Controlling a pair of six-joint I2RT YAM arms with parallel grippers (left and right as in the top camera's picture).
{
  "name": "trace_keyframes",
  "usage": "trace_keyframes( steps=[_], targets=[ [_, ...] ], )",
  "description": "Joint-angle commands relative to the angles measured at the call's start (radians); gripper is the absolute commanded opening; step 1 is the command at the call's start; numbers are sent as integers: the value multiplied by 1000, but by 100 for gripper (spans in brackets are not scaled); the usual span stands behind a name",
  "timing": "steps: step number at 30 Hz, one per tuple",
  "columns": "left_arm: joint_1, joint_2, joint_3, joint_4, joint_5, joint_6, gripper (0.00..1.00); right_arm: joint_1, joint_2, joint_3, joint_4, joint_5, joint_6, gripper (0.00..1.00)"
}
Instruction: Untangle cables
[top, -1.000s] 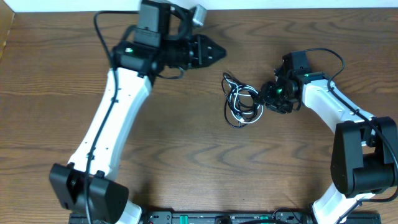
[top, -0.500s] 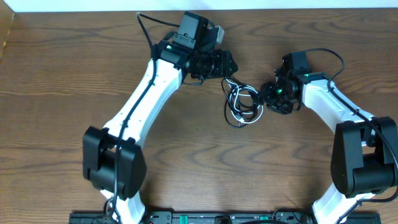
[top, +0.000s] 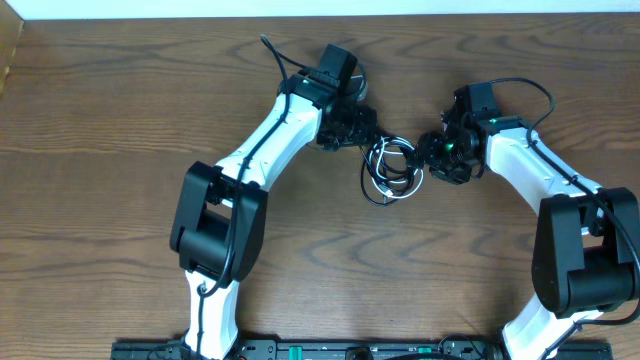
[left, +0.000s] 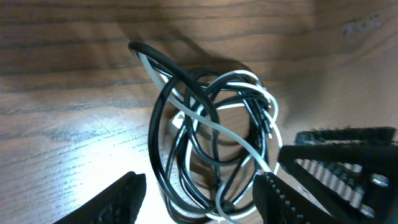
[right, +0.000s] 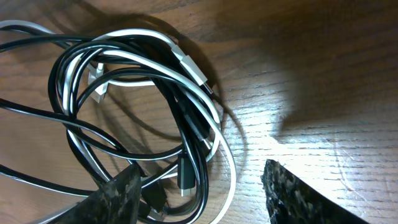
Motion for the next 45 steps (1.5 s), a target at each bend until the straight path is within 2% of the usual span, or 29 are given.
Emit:
trace_keyframes(
  steps=[1, 10, 14, 17, 20, 25, 32, 38, 45],
  targets=[
    [2, 17, 9, 16, -15, 18, 61, -5, 10, 0, -3, 1, 0, 59],
    [-33, 63, 9, 97, -15, 17, 71, -5, 10, 0, -4, 1, 0, 60],
    [-53, 84, 9, 113, -70, 17, 69, -5, 10, 0, -4, 1, 0, 59],
    [-60, 85, 9, 113, -125, 17, 54, -5, 10, 0, -4, 1, 0, 60],
    [-60, 85, 9, 117, -127, 17, 33, -5, 10, 0, -3, 2, 0, 60],
    [-59, 85, 9, 121, -127, 17, 8, -5, 12, 0, 0, 14, 0, 60],
    [-59, 85, 9, 121, -124, 17, 7, -2, 50, 0, 2, 20, 4, 58],
    [-59, 85, 9, 124, -106, 16, 8, 16, 59, 0, 15, 36, 4, 50],
    [-41, 84, 11, 132, 22, 5, 8, 36, 59, 0, 20, 80, 13, 43]
  ],
)
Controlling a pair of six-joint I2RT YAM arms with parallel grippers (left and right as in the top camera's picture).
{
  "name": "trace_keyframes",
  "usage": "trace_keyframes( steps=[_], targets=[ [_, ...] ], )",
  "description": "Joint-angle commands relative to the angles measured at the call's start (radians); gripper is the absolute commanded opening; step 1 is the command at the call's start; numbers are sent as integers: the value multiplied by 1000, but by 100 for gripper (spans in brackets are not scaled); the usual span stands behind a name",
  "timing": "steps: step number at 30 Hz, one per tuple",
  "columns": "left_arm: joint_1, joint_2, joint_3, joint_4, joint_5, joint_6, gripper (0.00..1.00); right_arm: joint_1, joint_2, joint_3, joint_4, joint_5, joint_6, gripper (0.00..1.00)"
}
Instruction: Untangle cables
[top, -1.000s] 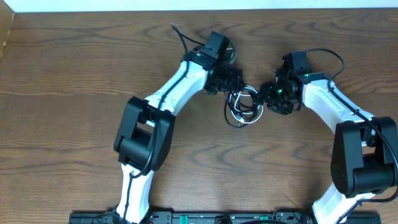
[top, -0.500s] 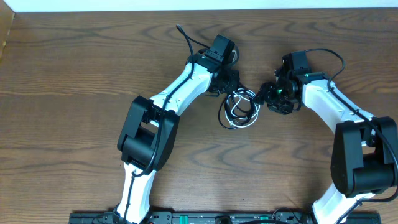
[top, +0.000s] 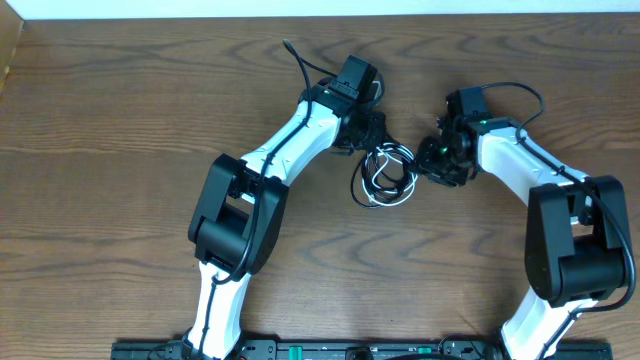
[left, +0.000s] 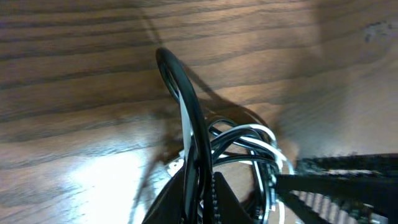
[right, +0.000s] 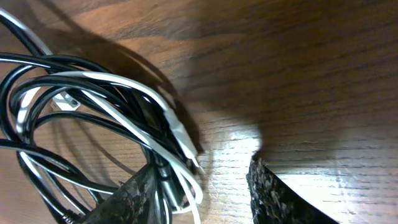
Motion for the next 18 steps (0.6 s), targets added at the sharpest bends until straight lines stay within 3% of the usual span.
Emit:
trace_keyframes(
  steps=[1, 11, 18],
  targets=[
    [19, 7, 11, 5, 88, -6, 8, 12, 1, 0, 6, 27, 5, 41],
    [41, 7, 11, 4, 182, -28, 8, 27, 1, 0, 13, 48, 11, 28],
    [41, 7, 11, -9, 181, -28, 8, 50, 1, 0, 48, 48, 11, 25]
  ],
)
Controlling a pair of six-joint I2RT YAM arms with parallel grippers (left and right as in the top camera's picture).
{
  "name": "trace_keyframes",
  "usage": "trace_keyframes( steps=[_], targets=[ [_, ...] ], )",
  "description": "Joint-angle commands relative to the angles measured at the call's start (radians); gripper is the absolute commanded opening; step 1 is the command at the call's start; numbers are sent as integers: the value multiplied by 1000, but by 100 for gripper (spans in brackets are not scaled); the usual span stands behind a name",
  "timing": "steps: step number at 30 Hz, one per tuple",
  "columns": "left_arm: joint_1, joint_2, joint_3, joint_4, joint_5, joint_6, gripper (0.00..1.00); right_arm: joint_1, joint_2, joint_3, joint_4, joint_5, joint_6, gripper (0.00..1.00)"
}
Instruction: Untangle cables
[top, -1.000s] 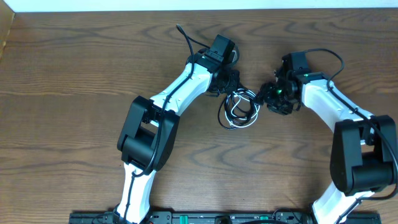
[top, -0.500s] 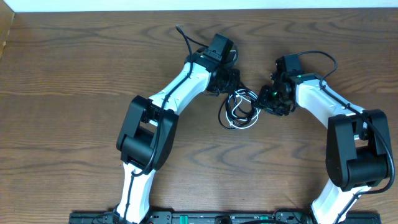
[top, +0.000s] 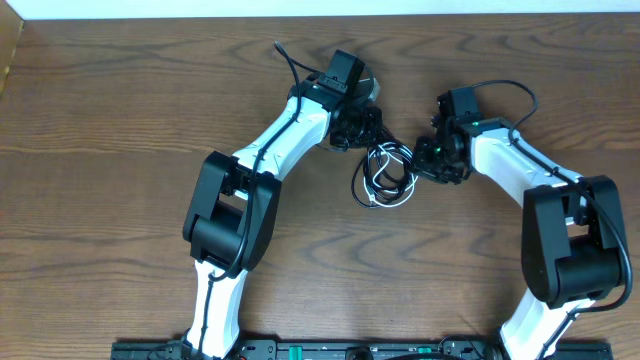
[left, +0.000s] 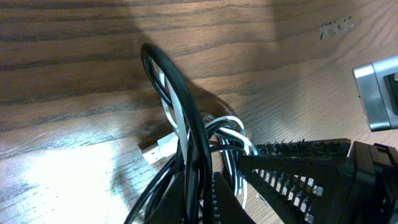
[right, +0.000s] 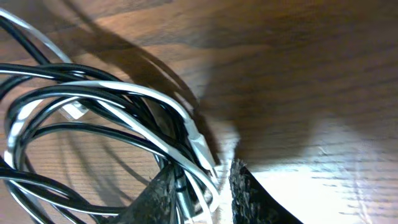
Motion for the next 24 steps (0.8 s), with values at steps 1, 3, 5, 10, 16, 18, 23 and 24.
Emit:
trace_keyframes(
  steps=[1, 3, 5, 10, 16, 18, 23, 24],
  targets=[
    [2, 7, 11, -11, 24, -2, 7, 15, 1, 0, 19, 0, 2, 25],
    [2, 7, 11, -18, 24, -2, 7, 14, 1, 0, 51, -50, -35, 27],
    [2, 7, 11, -22, 24, -2, 7, 13, 1, 0, 81, -106, -50, 28],
    [2, 7, 11, -22, 24, -2, 8, 14, 1, 0, 88, -126, -48, 10],
    [2, 7, 11, -22, 24, -2, 6, -2, 1, 0, 67, -103, -41, 1],
    [2, 7, 11, -22, 24, -2, 7, -21, 0, 2, 75, -154, -44, 1],
    [2, 7, 11, -22, 24, -2, 8, -71, -20, 3, 100, -306, -111, 1],
    [2, 7, 11, -22, 24, -2, 7, -80, -26, 3, 104, -339, -129, 1]
  ],
)
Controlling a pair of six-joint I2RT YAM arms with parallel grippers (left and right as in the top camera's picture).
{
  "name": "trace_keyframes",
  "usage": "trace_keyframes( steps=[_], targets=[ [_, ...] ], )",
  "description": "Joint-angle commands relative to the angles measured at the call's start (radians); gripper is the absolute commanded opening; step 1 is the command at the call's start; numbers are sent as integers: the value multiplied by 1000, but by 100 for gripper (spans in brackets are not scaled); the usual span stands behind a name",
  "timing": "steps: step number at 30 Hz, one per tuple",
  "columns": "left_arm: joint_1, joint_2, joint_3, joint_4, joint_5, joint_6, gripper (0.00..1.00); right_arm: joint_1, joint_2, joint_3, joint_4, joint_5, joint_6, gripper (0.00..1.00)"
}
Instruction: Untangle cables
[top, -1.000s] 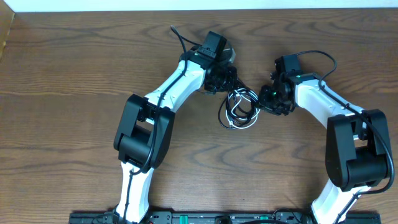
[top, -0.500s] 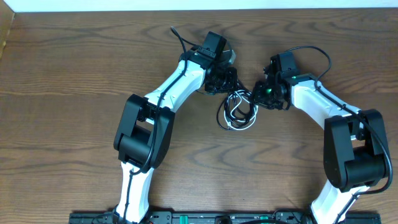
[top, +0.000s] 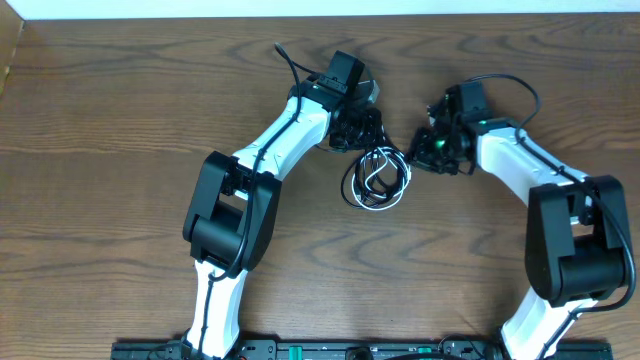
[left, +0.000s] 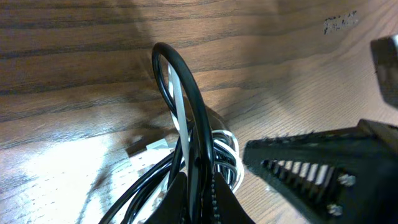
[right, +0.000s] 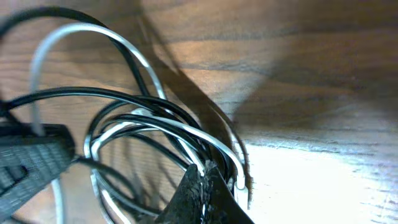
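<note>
A tangle of black and white cables (top: 377, 174) lies on the wooden table between the two arms. My left gripper (top: 366, 132) sits at its upper left edge, shut on a black cable loop (left: 186, 99) that rises between its fingers. My right gripper (top: 413, 150) is at the tangle's upper right edge, shut on black and white strands (right: 186, 140). In the left wrist view the other arm's ribbed finger (left: 317, 162) shows at the right. A white plug end (left: 149, 147) rests on the wood.
The brown wooden table (top: 120, 150) stretches around the tangle. A thin black wire (top: 285, 58) belonging to the left arm sticks up behind it, and the right arm's own cable (top: 510, 85) loops above its wrist. The table's far edge (top: 320, 12) is near.
My right gripper, then slightly open around strands at the tangle's right edge, is now shut on them and a little higher. The tangle has shifted slightly. The left gripper still holds the black loop.
First both grippers stood open on either side of the tangle. Then the left gripper was shut on a black loop while the right stayed open by the strands. The right jaws narrowed, and now both grippers hold the tangle.
</note>
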Motion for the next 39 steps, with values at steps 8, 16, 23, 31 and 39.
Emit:
trace_keyframes(
  steps=[8, 16, 23, 31, 39],
  targets=[
    [2, 7, 11, -3, 20, -1, 8, -32, -29, -2, -20, -231, -163, 1],
    [2, 7, 11, -3, 21, -2, 7, 5, 36, -8, -47, -132, -156, 1],
    [2, 7, 11, -3, 64, -1, 7, 5, 101, -9, -51, -24, -122, 1],
    [27, -21, 11, -3, 209, -2, 8, -9, 144, -9, -56, 5, -56, 1],
    [140, -149, 11, 17, 385, -11, 7, -16, 144, -9, -65, 15, -38, 1]
  ],
)
